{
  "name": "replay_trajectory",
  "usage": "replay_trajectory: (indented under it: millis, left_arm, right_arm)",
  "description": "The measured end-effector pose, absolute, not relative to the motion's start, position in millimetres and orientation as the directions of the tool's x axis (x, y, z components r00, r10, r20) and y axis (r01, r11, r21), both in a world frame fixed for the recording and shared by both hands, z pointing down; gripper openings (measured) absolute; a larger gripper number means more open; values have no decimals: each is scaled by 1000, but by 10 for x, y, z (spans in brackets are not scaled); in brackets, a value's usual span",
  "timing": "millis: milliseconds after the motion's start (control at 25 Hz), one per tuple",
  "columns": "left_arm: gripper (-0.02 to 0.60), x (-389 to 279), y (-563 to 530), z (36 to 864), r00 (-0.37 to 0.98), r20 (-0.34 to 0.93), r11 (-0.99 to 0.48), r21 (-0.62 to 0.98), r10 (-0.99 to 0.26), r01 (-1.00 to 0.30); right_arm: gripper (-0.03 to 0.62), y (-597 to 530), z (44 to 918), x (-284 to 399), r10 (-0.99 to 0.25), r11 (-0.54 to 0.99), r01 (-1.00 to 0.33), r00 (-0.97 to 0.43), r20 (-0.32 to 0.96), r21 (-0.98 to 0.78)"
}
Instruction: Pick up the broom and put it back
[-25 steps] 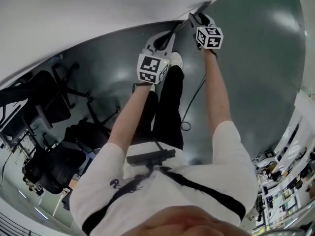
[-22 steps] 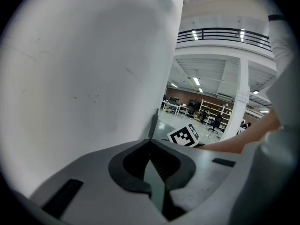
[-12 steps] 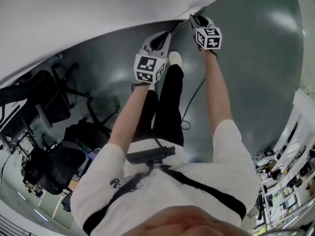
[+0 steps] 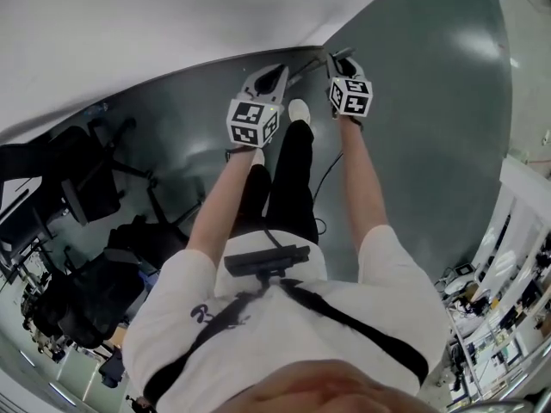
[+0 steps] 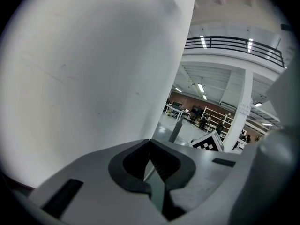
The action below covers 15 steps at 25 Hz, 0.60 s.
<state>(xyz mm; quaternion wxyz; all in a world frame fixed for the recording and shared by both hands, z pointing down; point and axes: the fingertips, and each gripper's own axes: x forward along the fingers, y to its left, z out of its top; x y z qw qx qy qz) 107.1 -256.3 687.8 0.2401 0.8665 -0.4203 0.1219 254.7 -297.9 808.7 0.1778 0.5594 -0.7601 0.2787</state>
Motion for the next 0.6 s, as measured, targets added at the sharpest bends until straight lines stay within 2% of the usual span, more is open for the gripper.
replay_trajectory:
  millis: [320, 600]
  left_arm:
    - [12, 753, -2390, 6031, 602, 324, -554, 235, -730, -799]
    - [12, 191, -2217, 5158, 519, 230, -486, 189, -823, -853]
  right_arm:
    - [95, -2728, 6874, 2189, -842, 223, -958, -282, 459, -179]
    - [95, -2456, 5758, 1927, -907, 218, -962, -262, 329, -163]
